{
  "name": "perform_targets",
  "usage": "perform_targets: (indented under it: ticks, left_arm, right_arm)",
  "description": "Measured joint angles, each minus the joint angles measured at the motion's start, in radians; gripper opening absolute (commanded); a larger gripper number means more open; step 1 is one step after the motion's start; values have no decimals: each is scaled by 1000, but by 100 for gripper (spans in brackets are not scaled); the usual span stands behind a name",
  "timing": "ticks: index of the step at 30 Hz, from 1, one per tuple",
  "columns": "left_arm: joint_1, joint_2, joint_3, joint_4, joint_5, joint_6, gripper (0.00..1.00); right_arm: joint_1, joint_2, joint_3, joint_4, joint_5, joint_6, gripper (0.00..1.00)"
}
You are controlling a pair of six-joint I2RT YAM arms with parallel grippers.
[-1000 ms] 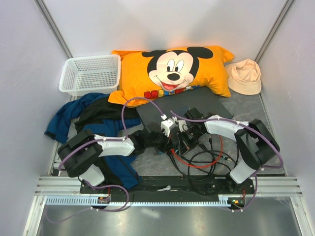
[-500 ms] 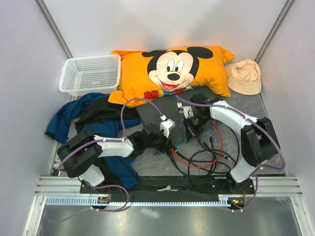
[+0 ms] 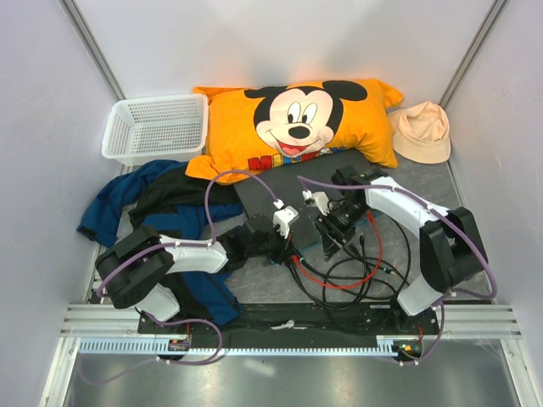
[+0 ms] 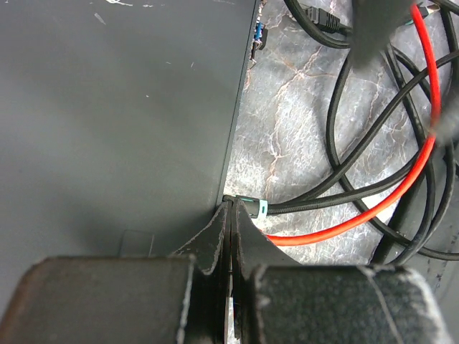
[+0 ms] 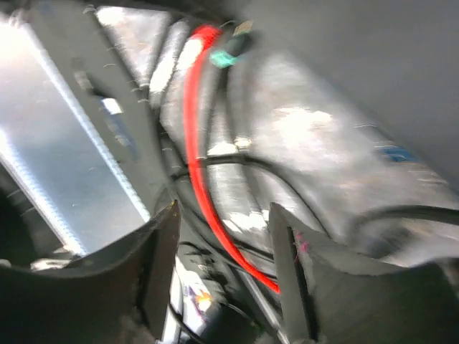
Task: Pull the plug from the switch port
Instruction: Pull the connector from the switch port.
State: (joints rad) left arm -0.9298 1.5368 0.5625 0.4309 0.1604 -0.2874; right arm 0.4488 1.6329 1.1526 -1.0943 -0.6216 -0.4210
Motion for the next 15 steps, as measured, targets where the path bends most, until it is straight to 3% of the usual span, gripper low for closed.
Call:
perform_targets:
  ticks: [4,9,15]
  left_arm:
    - [0,-3,-9,14,-1,9,2]
    - [0,-4,-13,21,-1,18,2]
    - [0,-15,-22,20,-17,27,2]
  right_arm:
    - [8,-24,-111,75,-138,6,66]
    - [14,178,-104,102,-336,-50,66]
    - [5,357,-46,21,-494,-125,51]
